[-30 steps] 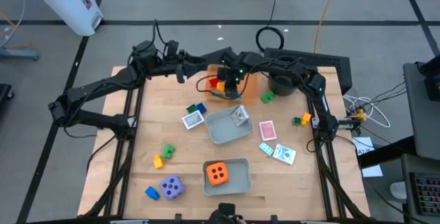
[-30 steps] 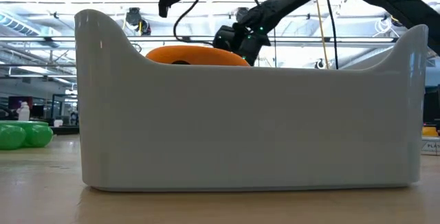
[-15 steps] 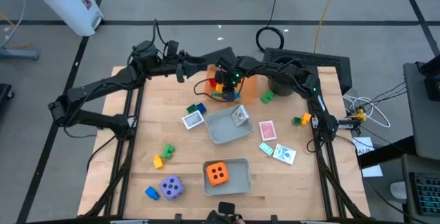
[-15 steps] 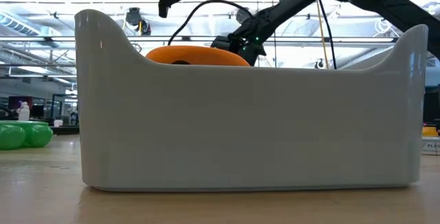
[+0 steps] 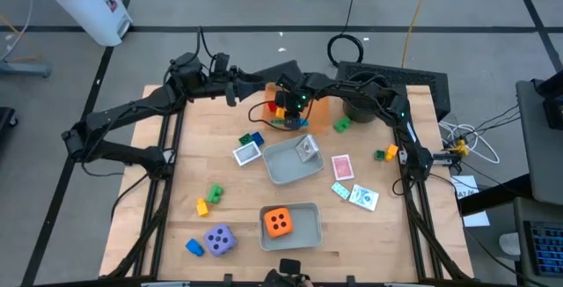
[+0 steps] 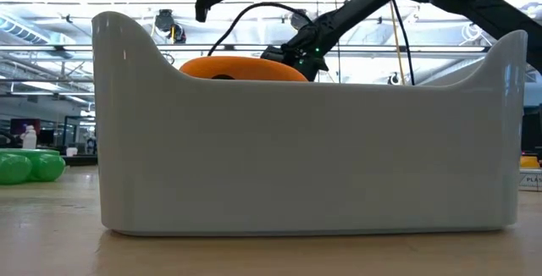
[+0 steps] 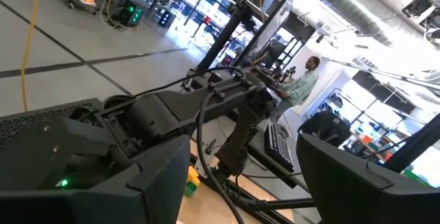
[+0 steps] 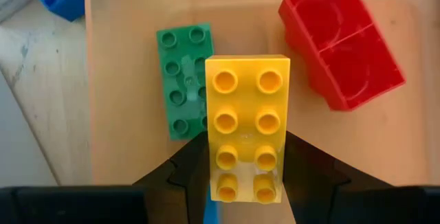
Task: Pick & Place Toys
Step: Put the yellow game piece into the orange bin
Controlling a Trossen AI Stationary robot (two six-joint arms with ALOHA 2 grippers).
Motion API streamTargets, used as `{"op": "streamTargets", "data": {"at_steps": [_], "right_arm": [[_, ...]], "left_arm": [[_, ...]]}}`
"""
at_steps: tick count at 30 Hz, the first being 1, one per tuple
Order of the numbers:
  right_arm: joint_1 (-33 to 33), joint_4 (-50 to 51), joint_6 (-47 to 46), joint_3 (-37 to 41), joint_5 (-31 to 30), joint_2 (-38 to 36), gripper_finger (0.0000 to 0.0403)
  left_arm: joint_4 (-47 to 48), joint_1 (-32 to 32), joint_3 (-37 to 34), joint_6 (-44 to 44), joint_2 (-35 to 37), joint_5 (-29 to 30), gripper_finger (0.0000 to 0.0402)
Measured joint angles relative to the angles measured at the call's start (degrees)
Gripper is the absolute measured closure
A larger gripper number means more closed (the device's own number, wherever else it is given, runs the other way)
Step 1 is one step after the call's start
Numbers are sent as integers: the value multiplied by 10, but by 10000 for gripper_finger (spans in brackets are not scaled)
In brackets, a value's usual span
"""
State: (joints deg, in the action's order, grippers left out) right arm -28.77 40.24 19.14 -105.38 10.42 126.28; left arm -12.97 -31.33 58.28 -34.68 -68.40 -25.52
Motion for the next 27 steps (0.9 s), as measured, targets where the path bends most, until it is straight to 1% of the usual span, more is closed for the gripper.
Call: {"op": "streamTargets", "data": {"at_steps": [8,16,20,23,27], "right_arm": [[-3,-39,-25,27,1,0,262],[-4,-42,-24,40,1,0,261],[-4,-44,-19,40,2,0,260],[-3,-51,-20,40,3,0,250],[-4,-51,-19,40,3,0,223]], "left_arm": [[0,2,0,-4,0,0,128],[0,14,0,-4,0,1,128],[8,19,0,-3,0,13,128],[12,19,0,-3,0,16,128],[12,19,0,-3,0,16,128]]}}
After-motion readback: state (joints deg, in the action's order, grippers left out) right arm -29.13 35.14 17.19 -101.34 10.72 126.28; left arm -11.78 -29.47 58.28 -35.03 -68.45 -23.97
